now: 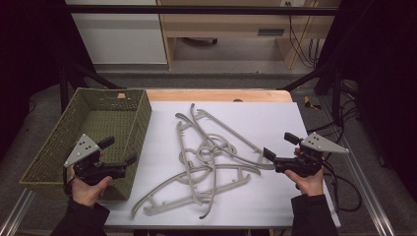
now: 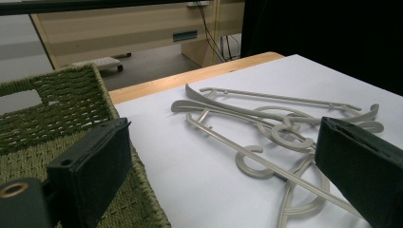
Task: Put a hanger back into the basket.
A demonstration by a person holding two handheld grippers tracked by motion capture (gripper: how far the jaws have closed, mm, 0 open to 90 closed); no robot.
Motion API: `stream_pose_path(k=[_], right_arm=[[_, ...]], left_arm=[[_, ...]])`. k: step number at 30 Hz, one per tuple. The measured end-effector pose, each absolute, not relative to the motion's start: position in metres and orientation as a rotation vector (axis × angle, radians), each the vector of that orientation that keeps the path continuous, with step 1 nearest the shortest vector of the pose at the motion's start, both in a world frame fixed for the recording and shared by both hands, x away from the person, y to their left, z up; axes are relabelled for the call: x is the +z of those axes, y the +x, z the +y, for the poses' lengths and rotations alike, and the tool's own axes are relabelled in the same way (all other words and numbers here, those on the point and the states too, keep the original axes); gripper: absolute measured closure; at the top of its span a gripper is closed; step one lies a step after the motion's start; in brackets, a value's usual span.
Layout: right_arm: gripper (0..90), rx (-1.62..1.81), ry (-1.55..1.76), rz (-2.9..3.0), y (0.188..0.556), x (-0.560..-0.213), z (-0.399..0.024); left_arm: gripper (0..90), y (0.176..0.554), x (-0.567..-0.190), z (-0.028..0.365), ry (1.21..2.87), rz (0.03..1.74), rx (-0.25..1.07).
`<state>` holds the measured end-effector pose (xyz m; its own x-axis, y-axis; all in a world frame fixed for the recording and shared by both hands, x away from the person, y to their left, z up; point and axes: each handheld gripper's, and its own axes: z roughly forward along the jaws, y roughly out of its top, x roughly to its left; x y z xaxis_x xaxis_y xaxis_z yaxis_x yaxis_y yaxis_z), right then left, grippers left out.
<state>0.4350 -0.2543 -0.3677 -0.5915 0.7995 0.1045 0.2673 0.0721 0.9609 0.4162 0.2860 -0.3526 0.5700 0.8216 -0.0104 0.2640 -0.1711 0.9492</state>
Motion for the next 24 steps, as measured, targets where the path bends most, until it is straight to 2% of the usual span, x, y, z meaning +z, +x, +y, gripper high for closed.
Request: stream_pose_path(k=[11,24], right_arm=[[5.1,1.501,1.052,1.93,0.44,-0.37,-0.246],[11.7,1.314,1.097,2.128,0.469,-0.384,-0.217]], left_arm=[[4.4,0.416,-0.353,0.286,1.724,0.904,0.645],[4.4,0.417,-0.353,0.284,1.729,0.905,0.652]])
